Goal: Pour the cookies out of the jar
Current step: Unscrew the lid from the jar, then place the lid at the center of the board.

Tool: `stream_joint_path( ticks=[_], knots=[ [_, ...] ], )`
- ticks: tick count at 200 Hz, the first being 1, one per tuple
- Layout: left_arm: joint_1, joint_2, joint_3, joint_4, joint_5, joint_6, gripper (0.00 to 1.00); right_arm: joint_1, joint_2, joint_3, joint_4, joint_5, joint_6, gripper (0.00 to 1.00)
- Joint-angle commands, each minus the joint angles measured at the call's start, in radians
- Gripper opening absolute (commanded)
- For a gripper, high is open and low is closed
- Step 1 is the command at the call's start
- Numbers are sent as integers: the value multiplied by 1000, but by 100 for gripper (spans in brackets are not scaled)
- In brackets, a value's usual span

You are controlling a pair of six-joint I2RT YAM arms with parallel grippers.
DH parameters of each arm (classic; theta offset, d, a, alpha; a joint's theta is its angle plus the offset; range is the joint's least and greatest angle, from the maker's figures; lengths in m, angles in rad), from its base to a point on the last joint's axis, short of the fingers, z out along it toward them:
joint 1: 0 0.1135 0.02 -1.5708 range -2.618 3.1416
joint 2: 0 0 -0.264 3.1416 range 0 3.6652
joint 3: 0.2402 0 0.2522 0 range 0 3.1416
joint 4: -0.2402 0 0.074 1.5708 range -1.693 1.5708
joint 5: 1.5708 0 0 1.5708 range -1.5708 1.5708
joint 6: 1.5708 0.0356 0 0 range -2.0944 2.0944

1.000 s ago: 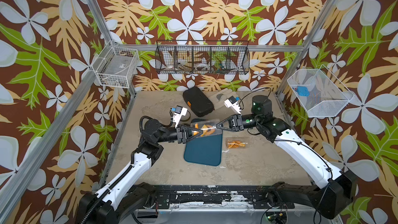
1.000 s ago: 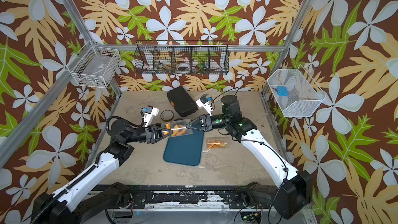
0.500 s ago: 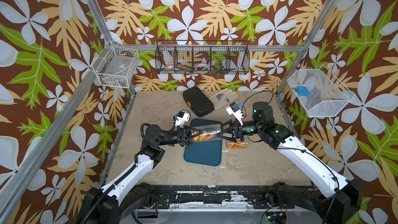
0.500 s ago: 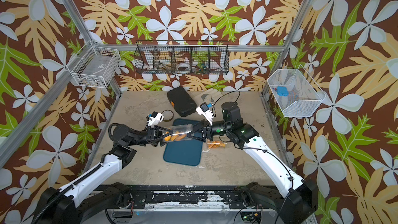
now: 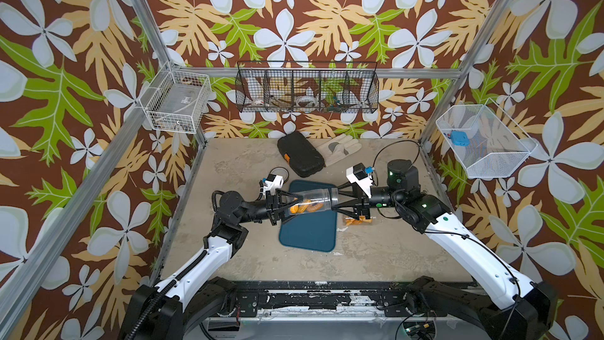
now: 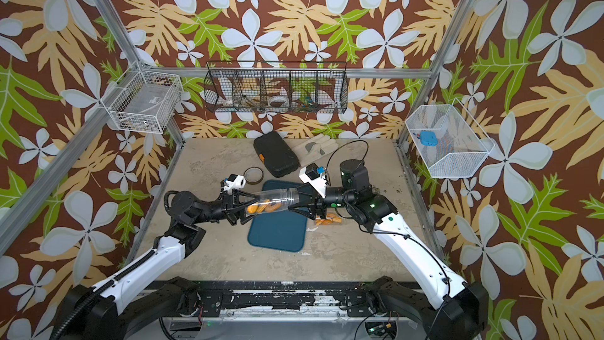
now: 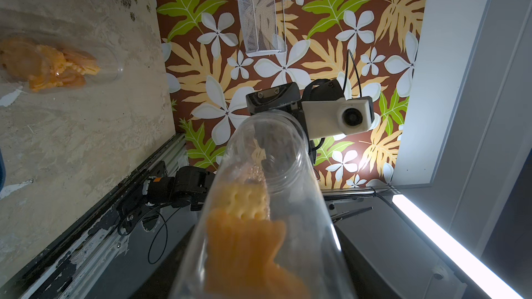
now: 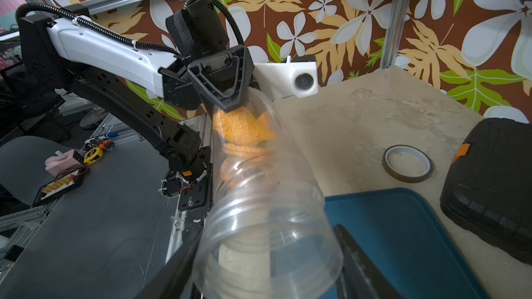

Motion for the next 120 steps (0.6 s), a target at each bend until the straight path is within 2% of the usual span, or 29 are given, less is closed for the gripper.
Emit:
stream_joint_path(
  ticks=[1,24,45,79,103,120],
  knots=[
    [4,1,6,66,4,-24,19,-7,-2,-5,37,25,-31,58],
    [11,5,13,69,0,-18,19,-25,-3,-2,36,21,9,58],
    [21,4,15,70,-10,-8,19,-76,-21,-16,68,47,129,59],
    [23,0,22,39,-42,40,20,-140,60,14,-116,321,232,60],
    [23,-14,39,-118,-87,155,20,-194,228,83,-292,554,279,60],
    [23,-16,45,-190,-107,212,20,-235,369,135,-343,626,292,60]
  ],
)
